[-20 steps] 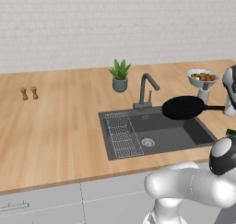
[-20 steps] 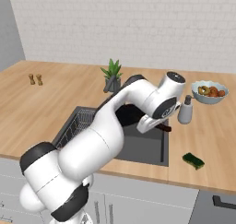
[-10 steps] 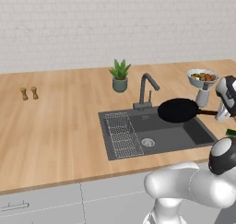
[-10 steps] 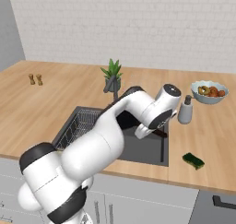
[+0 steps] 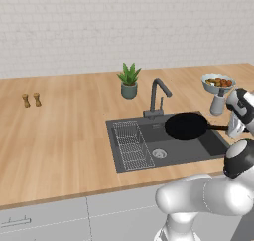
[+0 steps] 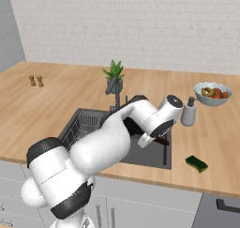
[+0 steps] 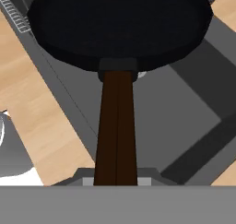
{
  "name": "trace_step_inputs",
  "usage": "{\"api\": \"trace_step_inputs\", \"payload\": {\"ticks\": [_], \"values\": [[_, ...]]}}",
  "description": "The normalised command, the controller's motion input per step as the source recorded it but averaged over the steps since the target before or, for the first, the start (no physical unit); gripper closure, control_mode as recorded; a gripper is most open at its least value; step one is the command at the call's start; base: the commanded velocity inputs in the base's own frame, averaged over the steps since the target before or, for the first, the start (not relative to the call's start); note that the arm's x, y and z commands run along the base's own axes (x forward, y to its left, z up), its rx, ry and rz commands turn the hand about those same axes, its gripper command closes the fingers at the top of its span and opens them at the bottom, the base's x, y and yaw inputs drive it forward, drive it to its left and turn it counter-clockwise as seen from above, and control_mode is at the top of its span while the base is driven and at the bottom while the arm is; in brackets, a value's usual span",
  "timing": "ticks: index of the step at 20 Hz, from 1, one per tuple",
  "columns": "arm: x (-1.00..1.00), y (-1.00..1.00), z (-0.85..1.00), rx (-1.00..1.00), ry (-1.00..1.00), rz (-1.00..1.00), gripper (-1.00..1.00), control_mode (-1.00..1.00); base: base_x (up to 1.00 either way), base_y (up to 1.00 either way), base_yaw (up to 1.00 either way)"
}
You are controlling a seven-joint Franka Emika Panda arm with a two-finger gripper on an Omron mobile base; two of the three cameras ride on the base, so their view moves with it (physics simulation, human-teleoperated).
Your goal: Pick the pan and sponge and place them into the sink. Then turn on the water.
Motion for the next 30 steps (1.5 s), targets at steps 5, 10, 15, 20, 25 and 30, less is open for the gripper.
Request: {"api": "trace_step_inputs", "payload": {"ticks": [5, 10, 15, 20, 25, 30], "values": [[0.18, 0.05, -0.33, 0.0, 0.0, 0.19, 1.0, -1.0, 0.0, 0.0, 0.0], [0.36, 0.29, -0.22, 0.0, 0.01, 0.04, 1.0, -1.0, 0.0, 0.0, 0.0], [0.26, 0.35, -0.32, 0.0, 0.06, 0.0, 1.0, -1.0, 0.0, 0.0, 0.0], [0.24, 0.3, -0.43, 0.0, 0.05, 0.0, 1.0, -1.0, 0.0, 0.0, 0.0], [0.2, 0.15, -0.48, 0.0, 0.02, 0.0, 1.0, -1.0, 0.0, 0.0, 0.0], [0.16, 0.0, -0.54, 0.0, 0.0, 0.01, 1.0, -1.0, 0.0, 0.0, 0.0]]}}
